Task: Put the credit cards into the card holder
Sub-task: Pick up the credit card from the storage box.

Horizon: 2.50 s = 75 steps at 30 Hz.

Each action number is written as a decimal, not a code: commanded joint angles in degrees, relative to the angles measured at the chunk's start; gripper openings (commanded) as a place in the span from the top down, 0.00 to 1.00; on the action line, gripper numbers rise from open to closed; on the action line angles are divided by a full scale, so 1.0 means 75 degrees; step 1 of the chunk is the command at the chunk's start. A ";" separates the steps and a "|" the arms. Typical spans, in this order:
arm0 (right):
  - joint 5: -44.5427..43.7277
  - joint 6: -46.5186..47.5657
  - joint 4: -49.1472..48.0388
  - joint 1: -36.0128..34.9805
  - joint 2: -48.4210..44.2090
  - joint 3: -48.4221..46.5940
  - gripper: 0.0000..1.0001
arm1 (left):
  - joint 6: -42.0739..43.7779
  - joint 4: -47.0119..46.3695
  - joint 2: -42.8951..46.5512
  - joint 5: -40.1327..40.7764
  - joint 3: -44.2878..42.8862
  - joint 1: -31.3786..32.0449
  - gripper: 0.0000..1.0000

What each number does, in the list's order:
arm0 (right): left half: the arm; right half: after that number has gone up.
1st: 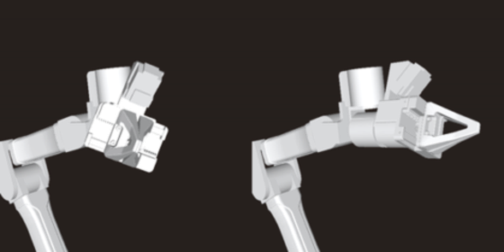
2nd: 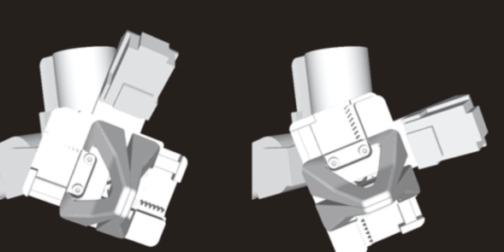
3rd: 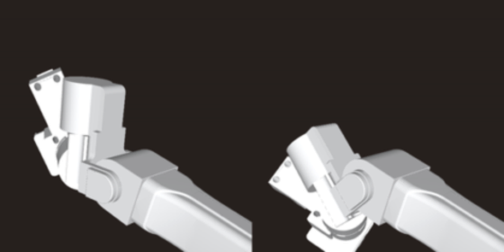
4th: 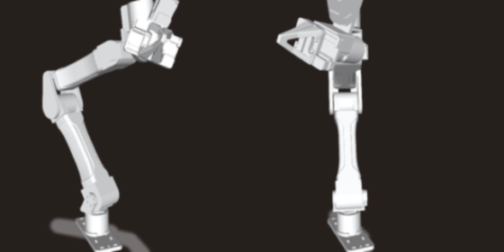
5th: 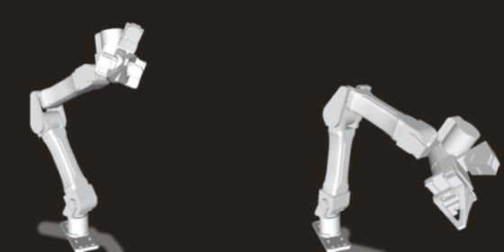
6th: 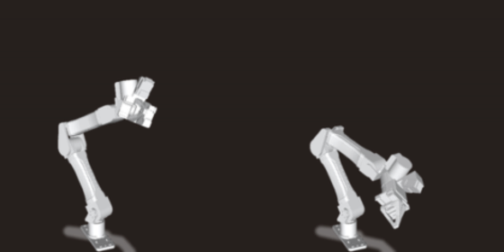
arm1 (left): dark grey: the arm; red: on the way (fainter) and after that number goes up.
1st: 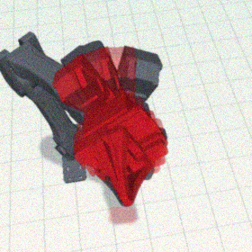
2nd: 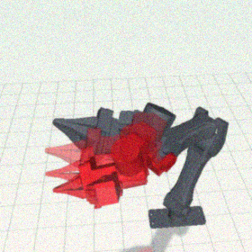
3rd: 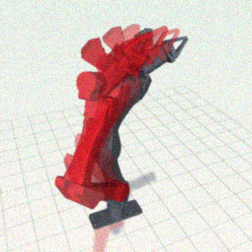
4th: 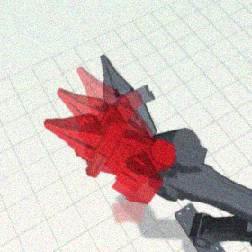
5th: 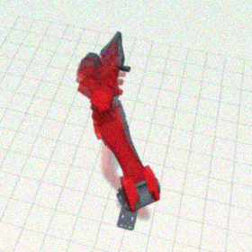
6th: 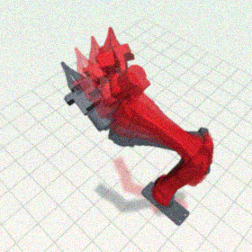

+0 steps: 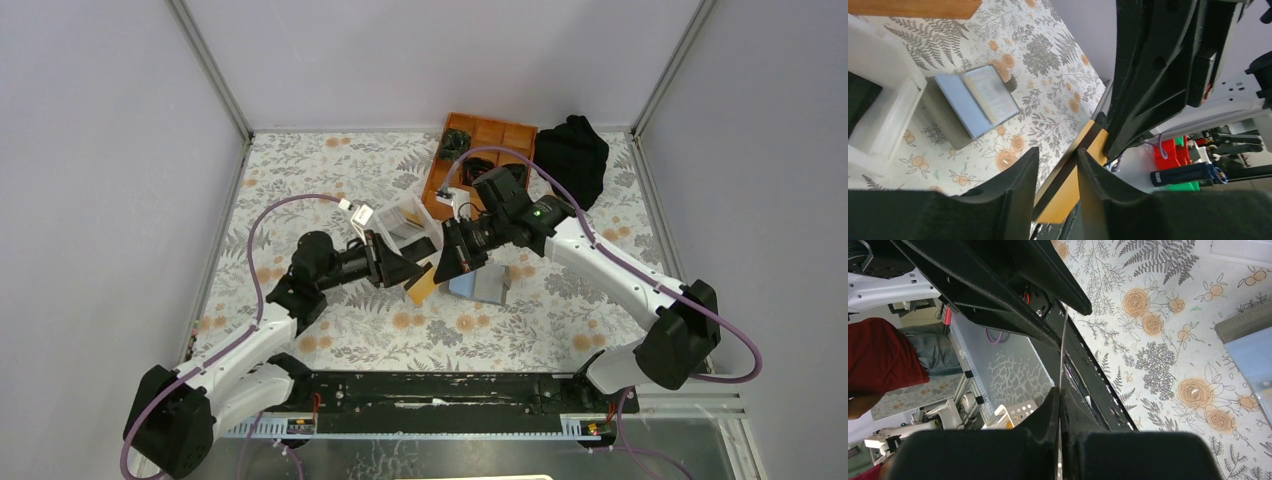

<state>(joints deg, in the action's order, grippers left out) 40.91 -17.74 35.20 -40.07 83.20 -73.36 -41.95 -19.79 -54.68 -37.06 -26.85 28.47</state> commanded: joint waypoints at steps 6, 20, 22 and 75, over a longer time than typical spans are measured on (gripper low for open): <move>0.1036 0.0118 -0.0292 0.0471 -0.0019 0.0148 1.00 | -0.0100 -0.0739 -0.0106 -0.0663 0.0095 -0.0125 0.72; 0.1641 0.0039 -0.0628 0.0735 0.0172 0.0373 1.00 | -0.0938 -0.1895 -0.0745 -0.1632 0.0310 -0.0149 0.83; 0.1642 0.0036 -0.0655 0.0759 0.0219 0.0348 1.00 | -0.1012 -0.1998 -0.0795 -0.1687 0.0334 -0.0142 0.85; 0.2152 0.0091 -0.1011 0.0982 0.1559 -0.0498 1.00 | -0.1698 -0.2615 -0.1658 -0.2979 0.0261 -0.0148 1.00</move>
<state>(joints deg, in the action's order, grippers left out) 56.66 -16.56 36.34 -32.51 94.02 -73.78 -53.43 -35.03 -66.50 -53.17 -23.81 25.43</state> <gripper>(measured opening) 0.017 0.039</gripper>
